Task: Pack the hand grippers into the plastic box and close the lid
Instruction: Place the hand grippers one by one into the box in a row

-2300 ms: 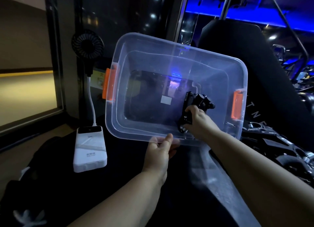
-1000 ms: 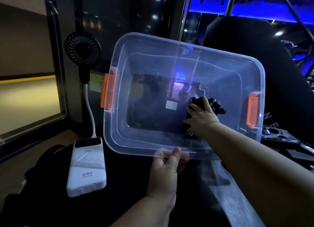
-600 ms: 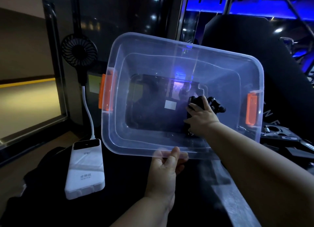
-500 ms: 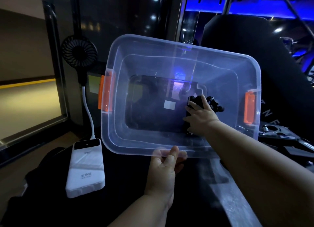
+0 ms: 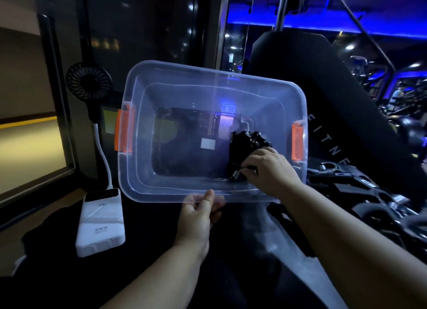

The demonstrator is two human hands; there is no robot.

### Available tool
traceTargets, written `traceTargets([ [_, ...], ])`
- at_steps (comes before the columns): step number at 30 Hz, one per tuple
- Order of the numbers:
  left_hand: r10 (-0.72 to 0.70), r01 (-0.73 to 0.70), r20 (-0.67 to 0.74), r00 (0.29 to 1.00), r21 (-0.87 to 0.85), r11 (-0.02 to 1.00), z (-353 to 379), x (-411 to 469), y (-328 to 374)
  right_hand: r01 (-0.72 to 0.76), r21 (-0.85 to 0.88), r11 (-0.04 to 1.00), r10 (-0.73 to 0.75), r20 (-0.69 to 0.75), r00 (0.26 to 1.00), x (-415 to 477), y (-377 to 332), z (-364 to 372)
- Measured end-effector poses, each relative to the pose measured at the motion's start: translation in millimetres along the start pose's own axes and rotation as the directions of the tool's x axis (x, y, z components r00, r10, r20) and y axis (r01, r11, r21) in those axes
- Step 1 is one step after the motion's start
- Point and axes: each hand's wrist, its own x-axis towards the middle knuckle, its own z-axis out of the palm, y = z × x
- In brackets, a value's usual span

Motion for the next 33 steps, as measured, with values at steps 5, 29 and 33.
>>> traceTargets([
  [5,0.027,-0.027,0.007,1.000,-0.005,1.000,2,-4,2,-0.080,0.126,0.989,0.110,-0.248,0.963,-69,4,-12],
  [29,0.047,-0.047,-0.019,0.999,0.041,0.998,6,-8,1,-0.464,-0.180,0.867,0.495,0.213,0.842,-146,10,1],
  [33,0.052,-0.051,-0.012,0.999,0.049,0.997,5,-7,1,-0.483,-0.124,0.867,0.499,0.207,0.842,-148,2,-9],
])
